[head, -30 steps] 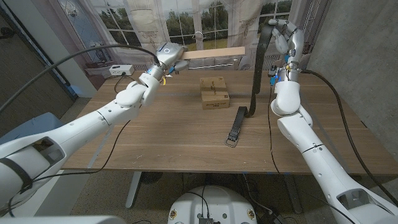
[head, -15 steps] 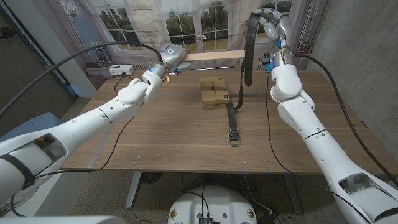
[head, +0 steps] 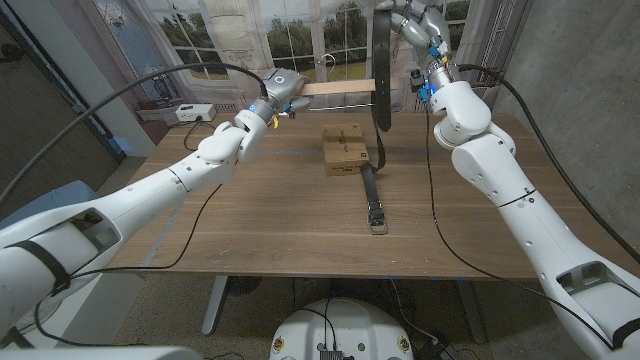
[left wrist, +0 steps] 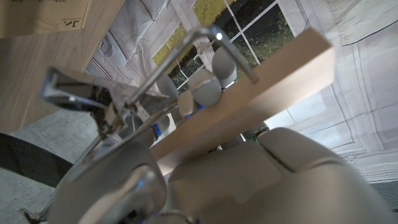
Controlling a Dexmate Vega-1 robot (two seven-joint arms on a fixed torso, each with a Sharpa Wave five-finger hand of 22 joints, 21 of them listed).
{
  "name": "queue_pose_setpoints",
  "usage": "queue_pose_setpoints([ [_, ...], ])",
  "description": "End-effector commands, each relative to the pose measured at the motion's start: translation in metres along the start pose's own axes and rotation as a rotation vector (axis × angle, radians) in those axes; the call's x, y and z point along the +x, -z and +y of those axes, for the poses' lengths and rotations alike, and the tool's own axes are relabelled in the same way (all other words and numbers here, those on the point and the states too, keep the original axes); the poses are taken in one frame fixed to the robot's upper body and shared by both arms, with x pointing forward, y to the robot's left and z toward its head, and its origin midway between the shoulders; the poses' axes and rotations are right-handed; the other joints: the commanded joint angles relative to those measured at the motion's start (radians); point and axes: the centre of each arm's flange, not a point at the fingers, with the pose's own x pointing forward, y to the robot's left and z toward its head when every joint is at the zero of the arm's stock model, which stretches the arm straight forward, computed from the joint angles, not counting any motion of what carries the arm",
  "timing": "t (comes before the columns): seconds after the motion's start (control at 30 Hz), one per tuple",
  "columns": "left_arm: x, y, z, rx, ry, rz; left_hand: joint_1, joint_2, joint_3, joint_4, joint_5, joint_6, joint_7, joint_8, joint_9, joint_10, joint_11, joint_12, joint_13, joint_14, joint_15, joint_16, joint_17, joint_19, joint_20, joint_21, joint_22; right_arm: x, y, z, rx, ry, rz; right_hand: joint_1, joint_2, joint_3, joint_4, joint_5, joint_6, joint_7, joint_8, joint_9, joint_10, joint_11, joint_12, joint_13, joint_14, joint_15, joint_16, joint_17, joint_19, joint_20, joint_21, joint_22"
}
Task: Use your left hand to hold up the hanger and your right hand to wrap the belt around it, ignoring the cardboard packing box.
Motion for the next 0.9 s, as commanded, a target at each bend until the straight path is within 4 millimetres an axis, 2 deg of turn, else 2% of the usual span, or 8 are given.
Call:
queue_pose_setpoints([
  [0.03, 0.035, -0.005, 0.004, -0.016, 0.031, 0.066, -0.005, 0.003, 0.006, 0.0, 0.007, -0.02, 0.035, 0.008, 0.001, 0.009, -0.006, 0.005, 0.001, 0.007, -0.003, 0.011, 0.004, 0.004, -0.056, 0.011, -0.001, -0.003, -0.026, 0.039, 0.007, -0.129, 0.009, -0.007, 0.01, -0.042, 0.039, 0.008, 0.01, 0.023, 0.007, 0.005, 0.006, 0.01, -0.002, 0.002, 0.01, -0.149, -0.001, 0.003, 0.004, 0.008, 0.008, 0.005],
  [0.3, 0.054, -0.006, 0.014, -0.059, -0.02, 0.122, -0.003, 0.008, 0.009, -0.001, 0.005, -0.02, 0.039, 0.015, -0.002, 0.015, -0.004, 0.005, 0.001, 0.007, -0.003, 0.015, 0.003, 0.009, -0.057, 0.02, 0.002, -0.014, -0.019, 0.049, 0.002, -0.159, 0.038, -0.002, 0.012, -0.037, 0.034, 0.013, 0.011, 0.032, 0.01, 0.005, 0.017, 0.029, -0.002, -0.001, 0.041, -0.148, -0.001, 0.0, 0.017, 0.018, 0.02, 0.006],
  [0.47, 0.06, -0.001, 0.021, -0.111, -0.07, 0.173, -0.002, 0.011, 0.01, -0.002, 0.004, -0.017, 0.042, 0.02, -0.002, 0.02, -0.005, 0.006, 0.001, 0.005, -0.004, 0.017, 0.002, 0.01, -0.057, 0.022, 0.002, -0.025, -0.003, 0.05, 0.023, -0.178, 0.064, 0.011, 0.017, -0.039, 0.026, 0.014, 0.016, 0.04, 0.012, 0.004, 0.025, 0.046, 0.0, -0.002, 0.091, -0.145, 0.027, 0.018, 0.055, 0.022, 0.042, 0.007],
  [0.63, 0.062, 0.005, 0.032, -0.163, -0.112, 0.195, -0.001, 0.014, 0.011, -0.002, 0.002, -0.018, 0.043, 0.025, 0.0, 0.024, -0.005, 0.006, 0.001, 0.01, -0.004, 0.025, 0.008, 0.014, -0.06, 0.025, 0.002, -0.045, 0.026, 0.046, 0.046, -0.191, 0.123, 0.02, 0.011, -0.029, 0.016, 0.019, 0.028, 0.058, 0.016, 0.0, 0.035, 0.061, 0.001, -0.006, 0.106, -0.133, 0.018, 0.011, 0.063, 0.031, 0.053, 0.008],
  [0.7, 0.062, 0.007, 0.036, -0.175, -0.127, 0.194, -0.001, 0.016, 0.011, -0.003, 0.001, -0.018, 0.044, 0.026, -0.001, 0.025, -0.006, 0.006, 0.001, 0.009, -0.004, 0.026, 0.008, 0.015, -0.061, 0.026, 0.002, -0.054, 0.041, 0.042, 0.064, -0.188, 0.16, 0.023, 0.01, -0.025, 0.013, 0.021, 0.028, 0.063, 0.017, 0.001, 0.036, 0.059, 0.001, -0.006, 0.107, -0.132, 0.014, 0.01, 0.061, 0.034, 0.054, 0.008],
  [0.9, 0.062, 0.013, 0.044, -0.198, -0.133, 0.185, 0.0, 0.018, 0.01, -0.003, -0.003, -0.021, 0.043, 0.029, -0.003, 0.028, -0.007, 0.006, 0.001, 0.014, -0.004, 0.039, 0.018, 0.015, -0.062, 0.029, 0.003, -0.077, 0.084, 0.027, 0.091, -0.187, 0.253, 0.02, 0.014, -0.018, 0.015, 0.022, 0.026, 0.07, 0.016, 0.001, 0.031, 0.065, 0.0, -0.004, 0.105, -0.123, 0.004, 0.009, 0.053, 0.036, 0.057, 0.008],
])
